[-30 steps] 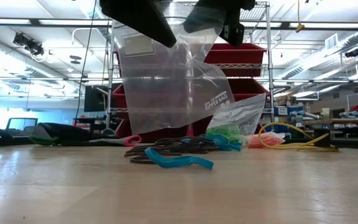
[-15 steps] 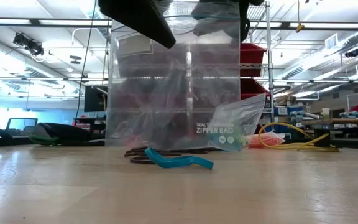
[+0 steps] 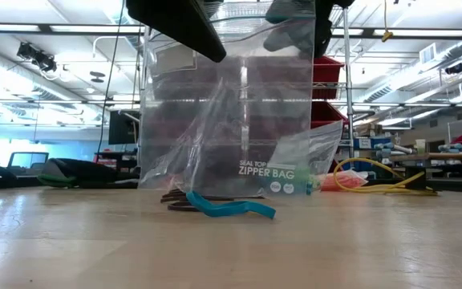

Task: Sort rubber bands
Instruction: Open the transparent zip bag

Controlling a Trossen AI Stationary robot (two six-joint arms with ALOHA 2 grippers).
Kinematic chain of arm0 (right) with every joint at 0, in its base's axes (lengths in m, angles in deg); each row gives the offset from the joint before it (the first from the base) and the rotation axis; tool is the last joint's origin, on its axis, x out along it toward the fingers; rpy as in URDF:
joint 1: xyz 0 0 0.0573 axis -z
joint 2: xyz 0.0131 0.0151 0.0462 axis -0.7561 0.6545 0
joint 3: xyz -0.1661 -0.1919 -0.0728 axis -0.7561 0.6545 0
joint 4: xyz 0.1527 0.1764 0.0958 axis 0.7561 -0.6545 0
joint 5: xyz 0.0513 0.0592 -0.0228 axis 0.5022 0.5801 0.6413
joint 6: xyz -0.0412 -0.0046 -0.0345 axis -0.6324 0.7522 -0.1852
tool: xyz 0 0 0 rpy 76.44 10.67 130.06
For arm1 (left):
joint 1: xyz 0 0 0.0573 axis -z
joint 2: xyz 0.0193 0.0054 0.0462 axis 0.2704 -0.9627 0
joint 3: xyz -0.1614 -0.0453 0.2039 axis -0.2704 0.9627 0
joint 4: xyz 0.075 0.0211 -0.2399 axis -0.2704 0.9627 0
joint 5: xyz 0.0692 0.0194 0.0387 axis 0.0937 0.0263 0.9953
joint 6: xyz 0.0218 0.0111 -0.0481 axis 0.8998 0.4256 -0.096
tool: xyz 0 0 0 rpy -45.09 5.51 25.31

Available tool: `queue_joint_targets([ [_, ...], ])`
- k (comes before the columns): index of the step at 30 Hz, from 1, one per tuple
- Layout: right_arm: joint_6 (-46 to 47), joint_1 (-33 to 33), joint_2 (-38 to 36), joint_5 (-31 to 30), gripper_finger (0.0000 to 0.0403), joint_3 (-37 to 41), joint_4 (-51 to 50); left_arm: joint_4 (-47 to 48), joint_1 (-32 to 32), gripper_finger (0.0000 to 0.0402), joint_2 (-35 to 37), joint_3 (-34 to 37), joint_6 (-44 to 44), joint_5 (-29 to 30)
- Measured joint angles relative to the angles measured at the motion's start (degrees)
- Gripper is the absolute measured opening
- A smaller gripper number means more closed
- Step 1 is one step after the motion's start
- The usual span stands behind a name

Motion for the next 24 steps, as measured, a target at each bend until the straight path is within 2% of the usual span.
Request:
queue_joint_targets([
  [12,1.5,-0.1,4.3,3.2,0.0117,0.0,-1.3,-0.1,0.2,0.0001,0.0,0.0,0.0,0.4],
  [15,1.9,-0.1,4.5,1.0,0.0086,0.0,-1.6,0.0,0.3,0.0001,0.0,0.0,0.0,0.4],
  [19,-0.8,-0.8,4.0,-0.2,0.0017,0.0,-0.7,0.2,0.3,0.0001,0.0,0.0,-0.2,0.4],
  [24,-2.5,-1.5,3.5,-1.1,0.0005,0.0,-0.1,0.2,0.3,0.0001,0.0,0.0,-0.8,0.4],
])
